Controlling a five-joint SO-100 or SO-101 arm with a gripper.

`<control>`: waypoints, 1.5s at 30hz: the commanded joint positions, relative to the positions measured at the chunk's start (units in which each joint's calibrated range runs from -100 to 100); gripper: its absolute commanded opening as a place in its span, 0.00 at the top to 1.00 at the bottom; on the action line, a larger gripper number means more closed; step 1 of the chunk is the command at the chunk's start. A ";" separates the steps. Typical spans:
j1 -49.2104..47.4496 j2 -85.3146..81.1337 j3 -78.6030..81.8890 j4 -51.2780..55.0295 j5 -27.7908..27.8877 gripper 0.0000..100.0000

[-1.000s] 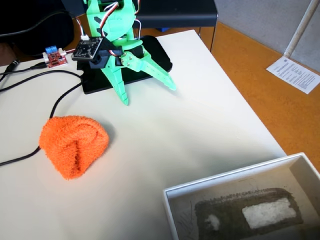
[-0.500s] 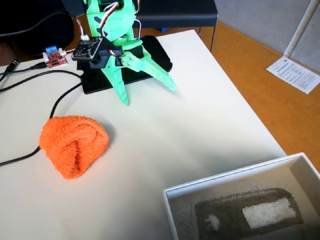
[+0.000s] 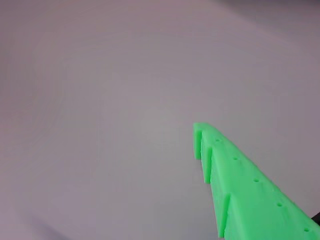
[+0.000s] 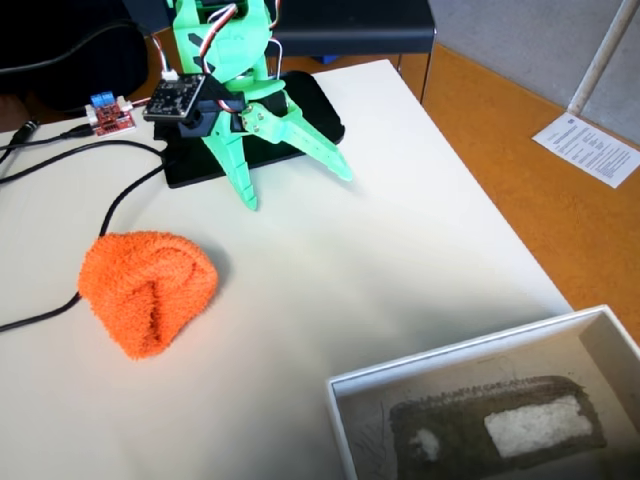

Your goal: Remove orange objects from table

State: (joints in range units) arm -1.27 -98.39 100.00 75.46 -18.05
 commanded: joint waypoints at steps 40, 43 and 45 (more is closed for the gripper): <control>1.53 13.42 -24.61 -18.26 15.68 0.45; 2.34 33.64 -47.29 -22.07 14.16 0.45; 3.75 47.41 -65.50 -21.02 10.40 0.45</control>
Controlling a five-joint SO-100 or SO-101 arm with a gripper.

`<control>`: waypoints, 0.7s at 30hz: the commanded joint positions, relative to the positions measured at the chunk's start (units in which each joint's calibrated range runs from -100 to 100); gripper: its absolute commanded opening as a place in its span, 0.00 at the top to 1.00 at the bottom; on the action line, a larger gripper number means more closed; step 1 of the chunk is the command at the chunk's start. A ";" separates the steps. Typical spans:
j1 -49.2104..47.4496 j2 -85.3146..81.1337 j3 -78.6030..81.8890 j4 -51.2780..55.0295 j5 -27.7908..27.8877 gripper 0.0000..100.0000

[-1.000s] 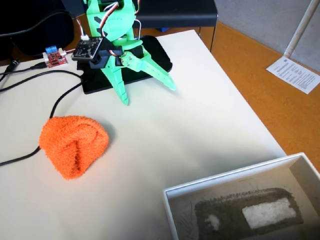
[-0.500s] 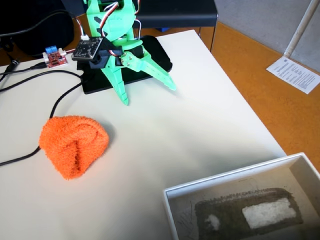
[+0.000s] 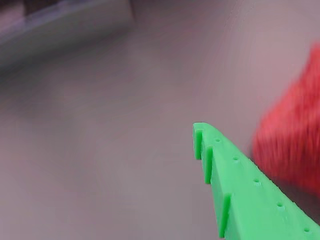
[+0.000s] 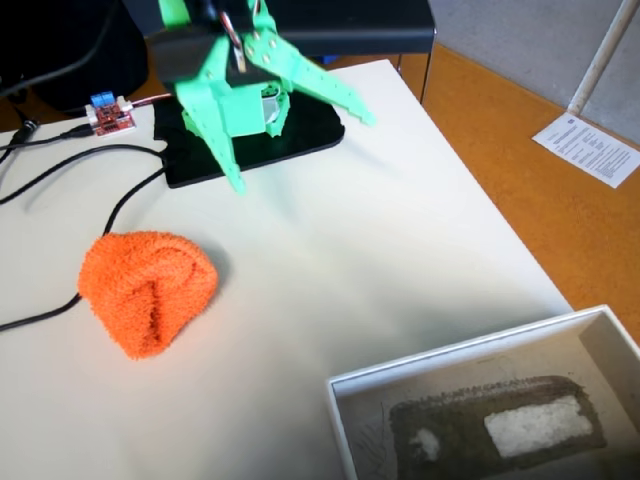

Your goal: Remove orange objects from table

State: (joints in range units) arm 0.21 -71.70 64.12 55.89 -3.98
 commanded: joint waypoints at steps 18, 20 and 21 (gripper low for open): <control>27.48 54.95 -34.47 11.44 4.88 0.44; 29.04 55.71 -33.79 11.44 4.98 0.44; 29.63 56.30 -33.79 11.44 4.88 0.44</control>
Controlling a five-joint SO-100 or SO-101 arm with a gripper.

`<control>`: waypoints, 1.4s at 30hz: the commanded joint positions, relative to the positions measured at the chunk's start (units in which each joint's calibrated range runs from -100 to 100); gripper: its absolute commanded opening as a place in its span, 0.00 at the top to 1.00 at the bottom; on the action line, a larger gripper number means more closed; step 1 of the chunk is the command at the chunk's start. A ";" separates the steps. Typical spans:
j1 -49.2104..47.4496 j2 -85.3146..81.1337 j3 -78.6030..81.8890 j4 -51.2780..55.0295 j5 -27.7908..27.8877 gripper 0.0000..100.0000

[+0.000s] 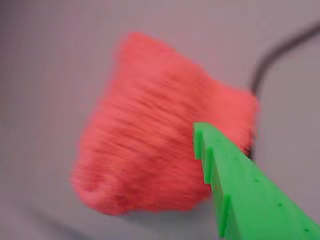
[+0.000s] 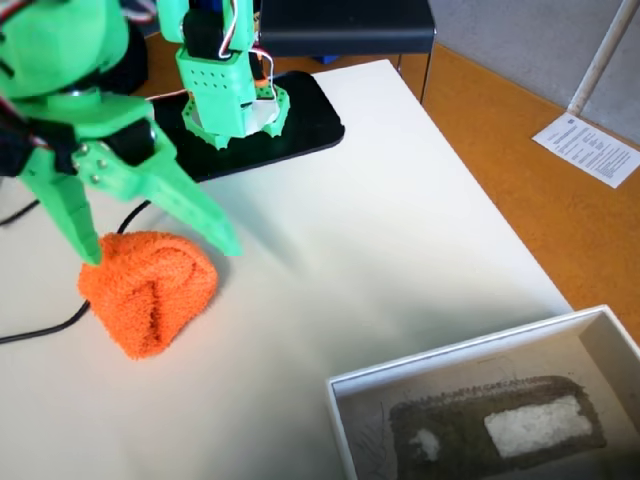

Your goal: Remove orange objects from table

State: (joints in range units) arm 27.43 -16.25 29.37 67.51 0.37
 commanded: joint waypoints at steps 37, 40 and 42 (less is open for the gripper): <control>-0.63 14.19 10.07 -22.64 8.11 0.94; -3.73 12.35 7.26 -22.40 6.50 0.96; -6.99 10.92 2.61 -20.21 4.35 0.98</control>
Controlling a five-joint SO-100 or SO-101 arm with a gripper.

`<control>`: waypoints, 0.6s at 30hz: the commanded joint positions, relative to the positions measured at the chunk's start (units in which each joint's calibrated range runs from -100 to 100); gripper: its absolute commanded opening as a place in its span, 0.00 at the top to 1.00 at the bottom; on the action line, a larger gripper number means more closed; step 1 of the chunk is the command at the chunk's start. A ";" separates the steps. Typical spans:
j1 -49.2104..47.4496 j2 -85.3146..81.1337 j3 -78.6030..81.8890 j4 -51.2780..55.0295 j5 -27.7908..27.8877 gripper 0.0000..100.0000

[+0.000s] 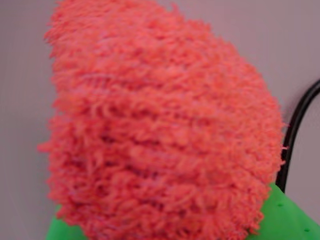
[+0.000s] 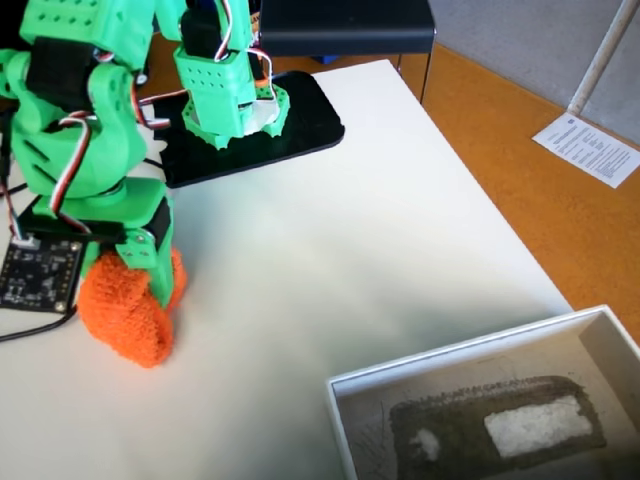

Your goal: Remove orange objects from table

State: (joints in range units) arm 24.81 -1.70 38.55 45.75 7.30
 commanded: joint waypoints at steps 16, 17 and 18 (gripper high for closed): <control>-36.45 12.73 -82.93 13.39 -10.01 0.97; -37.41 13.99 -84.77 11.60 -9.72 0.97; -38.74 15.75 -85.54 7.55 -9.04 0.96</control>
State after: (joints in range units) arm -11.28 11.79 -38.36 59.66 -2.91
